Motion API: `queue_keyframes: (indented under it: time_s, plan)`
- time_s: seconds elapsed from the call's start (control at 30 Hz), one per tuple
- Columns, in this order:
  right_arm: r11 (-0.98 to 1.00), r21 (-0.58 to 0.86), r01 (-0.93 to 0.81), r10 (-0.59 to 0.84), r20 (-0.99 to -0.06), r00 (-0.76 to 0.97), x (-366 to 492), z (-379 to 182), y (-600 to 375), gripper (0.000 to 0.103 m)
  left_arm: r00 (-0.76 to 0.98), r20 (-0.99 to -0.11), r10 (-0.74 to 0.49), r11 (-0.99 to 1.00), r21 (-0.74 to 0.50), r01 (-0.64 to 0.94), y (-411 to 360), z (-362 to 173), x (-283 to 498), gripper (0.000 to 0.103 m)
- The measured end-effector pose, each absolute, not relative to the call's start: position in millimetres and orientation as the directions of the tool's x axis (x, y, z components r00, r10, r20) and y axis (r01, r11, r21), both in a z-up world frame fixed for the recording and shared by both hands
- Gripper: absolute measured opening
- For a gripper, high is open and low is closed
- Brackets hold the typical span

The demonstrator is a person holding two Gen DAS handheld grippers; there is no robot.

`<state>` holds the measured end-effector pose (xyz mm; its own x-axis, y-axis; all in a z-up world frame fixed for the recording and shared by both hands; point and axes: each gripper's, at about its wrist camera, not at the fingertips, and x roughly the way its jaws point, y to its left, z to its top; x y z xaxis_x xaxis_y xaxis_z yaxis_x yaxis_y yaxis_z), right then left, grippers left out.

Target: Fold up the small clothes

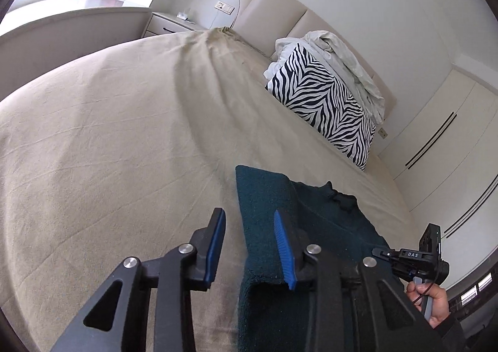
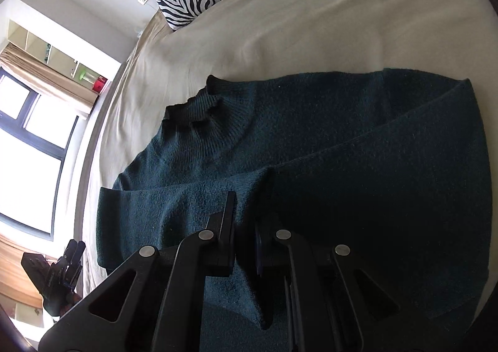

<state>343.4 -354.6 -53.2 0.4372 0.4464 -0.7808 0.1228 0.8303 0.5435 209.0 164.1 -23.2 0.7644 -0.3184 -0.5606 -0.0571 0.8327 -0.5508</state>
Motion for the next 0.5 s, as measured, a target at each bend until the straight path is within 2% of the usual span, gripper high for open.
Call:
queue_keyframes:
  time_s: [0.27,0.37,0.5]
  plan:
    - [0.812,0.563,0.153,0.445,-0.766,0.463,323.1,-68.7,-372.8,0.008,0.71,-0.543,-0.449,0.804,-0.592,0.055,141.7,-16.5,237.6,0.032]
    - [0.804,0.57,0.169,0.435,-0.758,0.486,313.9,-60.4,-382.1,0.008,0.662,-0.581,-0.474,0.818,-0.569,0.086,124.1,-24.0,259.0,0.032]
    - [0.806,0.562,0.183,0.423,-0.765,0.486,308.2,-55.4,-393.7,0.008,0.553,-0.68,-0.481,0.828,-0.56,0.031,113.1,-70.0,283.9,0.029]
